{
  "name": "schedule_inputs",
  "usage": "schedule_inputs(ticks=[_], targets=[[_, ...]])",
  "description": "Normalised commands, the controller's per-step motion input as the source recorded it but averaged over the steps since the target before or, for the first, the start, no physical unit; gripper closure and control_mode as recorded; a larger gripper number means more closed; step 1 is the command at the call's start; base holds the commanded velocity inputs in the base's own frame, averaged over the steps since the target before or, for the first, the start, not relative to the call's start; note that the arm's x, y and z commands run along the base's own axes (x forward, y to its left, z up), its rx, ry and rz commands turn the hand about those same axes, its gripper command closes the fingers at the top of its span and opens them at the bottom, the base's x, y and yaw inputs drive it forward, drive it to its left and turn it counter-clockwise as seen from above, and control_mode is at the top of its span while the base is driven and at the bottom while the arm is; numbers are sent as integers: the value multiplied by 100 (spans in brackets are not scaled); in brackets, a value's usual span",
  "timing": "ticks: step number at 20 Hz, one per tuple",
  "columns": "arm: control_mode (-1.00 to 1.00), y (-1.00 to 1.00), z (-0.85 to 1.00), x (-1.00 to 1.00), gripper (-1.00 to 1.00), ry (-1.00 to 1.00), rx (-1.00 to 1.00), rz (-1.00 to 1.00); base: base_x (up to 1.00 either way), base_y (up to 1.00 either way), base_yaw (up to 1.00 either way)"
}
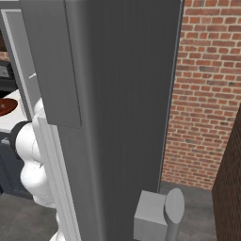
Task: Grab a lemon wedge from the fridge and one ice cube from the ice bowl, and put them in the glass of lemonade.
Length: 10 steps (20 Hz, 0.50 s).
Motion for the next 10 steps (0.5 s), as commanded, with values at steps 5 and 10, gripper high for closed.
schedule_inputs(ticks=[5, 10], targets=[[-100, -1, -4, 22, -100, 2, 0, 0, 0, 0, 0], [-100, 0, -10, 3, 100, 4, 0, 0, 0, 0, 0]])
